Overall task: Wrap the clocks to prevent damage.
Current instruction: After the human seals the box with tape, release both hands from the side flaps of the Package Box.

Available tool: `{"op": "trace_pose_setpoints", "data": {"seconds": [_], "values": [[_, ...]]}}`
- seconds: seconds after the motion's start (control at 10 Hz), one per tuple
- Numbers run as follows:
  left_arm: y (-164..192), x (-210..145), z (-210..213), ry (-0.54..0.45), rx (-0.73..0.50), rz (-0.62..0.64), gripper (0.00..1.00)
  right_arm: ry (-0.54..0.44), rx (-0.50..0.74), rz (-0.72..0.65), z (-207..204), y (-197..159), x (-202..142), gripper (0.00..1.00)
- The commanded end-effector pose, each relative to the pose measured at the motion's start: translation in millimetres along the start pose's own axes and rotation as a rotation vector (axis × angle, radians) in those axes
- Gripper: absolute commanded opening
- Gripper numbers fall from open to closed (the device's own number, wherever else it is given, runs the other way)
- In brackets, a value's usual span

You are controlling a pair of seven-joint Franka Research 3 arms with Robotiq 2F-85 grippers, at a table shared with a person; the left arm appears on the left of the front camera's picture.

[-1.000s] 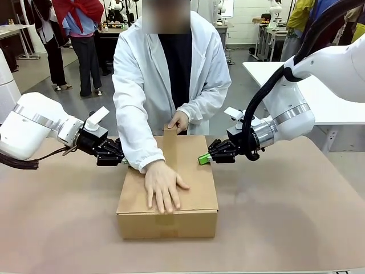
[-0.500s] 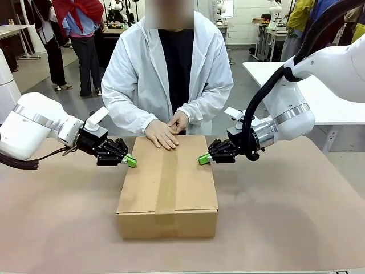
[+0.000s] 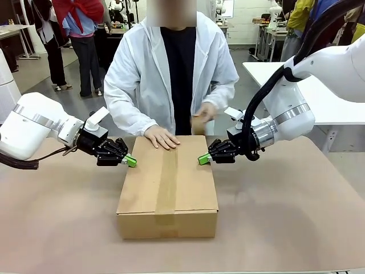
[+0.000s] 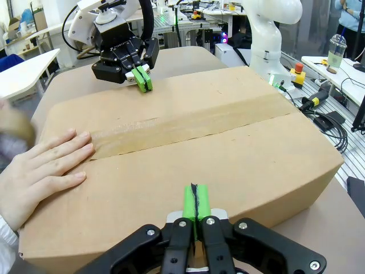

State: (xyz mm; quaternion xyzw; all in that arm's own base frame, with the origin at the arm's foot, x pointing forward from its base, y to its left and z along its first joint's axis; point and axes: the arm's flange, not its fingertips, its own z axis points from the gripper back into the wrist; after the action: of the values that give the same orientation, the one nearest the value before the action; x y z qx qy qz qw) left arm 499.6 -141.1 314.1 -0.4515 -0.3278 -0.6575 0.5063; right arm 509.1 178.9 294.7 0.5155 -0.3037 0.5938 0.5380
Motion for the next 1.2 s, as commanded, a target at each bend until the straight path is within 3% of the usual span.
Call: {"op": "trace_pose_setpoints", "data": {"seconds": [0.0, 1.1], "values": [[0.0, -0.7, -2.0, 0.012, 0.006, -0.002, 0.01, 0.015, -0.017, -0.007, -2.0, 1.5, -3.3, 0.01], [0.0, 0.0, 0.0, 0.0, 0.0, 0.0, 0.01, 0.0, 0.0, 0.0, 0.0, 0.0, 0.1, 0.01]]}}
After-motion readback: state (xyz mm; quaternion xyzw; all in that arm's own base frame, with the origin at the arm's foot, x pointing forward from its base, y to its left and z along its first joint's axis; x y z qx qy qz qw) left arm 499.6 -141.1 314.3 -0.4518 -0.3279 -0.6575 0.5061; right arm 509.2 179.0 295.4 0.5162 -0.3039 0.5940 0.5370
